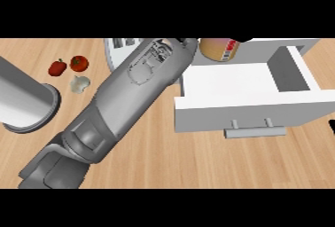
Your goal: Pick up the can, place it into the drawer and close the drawer
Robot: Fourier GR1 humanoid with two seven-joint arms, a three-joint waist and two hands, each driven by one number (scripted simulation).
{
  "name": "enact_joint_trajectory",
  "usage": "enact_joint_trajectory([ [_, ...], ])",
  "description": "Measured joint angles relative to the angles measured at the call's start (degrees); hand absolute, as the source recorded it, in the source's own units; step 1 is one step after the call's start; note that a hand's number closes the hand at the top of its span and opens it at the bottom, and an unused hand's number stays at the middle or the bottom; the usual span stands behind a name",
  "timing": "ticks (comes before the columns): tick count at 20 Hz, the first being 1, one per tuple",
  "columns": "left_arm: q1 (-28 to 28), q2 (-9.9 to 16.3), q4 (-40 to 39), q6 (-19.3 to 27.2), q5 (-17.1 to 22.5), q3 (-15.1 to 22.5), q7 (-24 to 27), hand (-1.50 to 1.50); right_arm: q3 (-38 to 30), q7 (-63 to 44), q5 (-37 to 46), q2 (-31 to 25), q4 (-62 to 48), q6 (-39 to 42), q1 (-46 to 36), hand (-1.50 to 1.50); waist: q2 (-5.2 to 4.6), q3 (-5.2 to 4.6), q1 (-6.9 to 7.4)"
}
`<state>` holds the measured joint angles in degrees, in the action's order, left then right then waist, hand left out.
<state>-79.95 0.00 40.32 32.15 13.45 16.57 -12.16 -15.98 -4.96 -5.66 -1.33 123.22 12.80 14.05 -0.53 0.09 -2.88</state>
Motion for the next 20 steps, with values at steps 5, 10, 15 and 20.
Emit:
enact_joint_trajectory([
  [5, -2.71, 0.0, -5.85, -0.17, 3.26, 1.71, 2.81, 1.5, 0.52, -0.66, 0.6, 0.03, -0.27, -0.35, -1.11, -1.5, -0.18, 0.01, -0.4],
  [10, -4.78, 0.0, -10.07, 1.15, 7.03, 4.73, 4.48, 1.5, 0.09, -2.1, -0.18, -0.81, -0.16, -0.34, -2.45, -1.5, -0.38, 0.05, -1.41],
  [15, -4.44, 0.0, -13.09, 2.26, 9.68, 8.02, 7.67, 1.5, 0.43, -1.92, 0.33, -1.08, -1.4, -0.48, -4.17, -1.5, -0.58, 0.06, -2.01],
  [20, -4.41, 0.0, -15.08, 3.94, 11.58, 11.19, 9.67, 1.5, 0.84, -2.45, 0.7, -0.92, -1.23, -1.03, -5.13, -1.5, -0.75, 0.07, -2.66],
])
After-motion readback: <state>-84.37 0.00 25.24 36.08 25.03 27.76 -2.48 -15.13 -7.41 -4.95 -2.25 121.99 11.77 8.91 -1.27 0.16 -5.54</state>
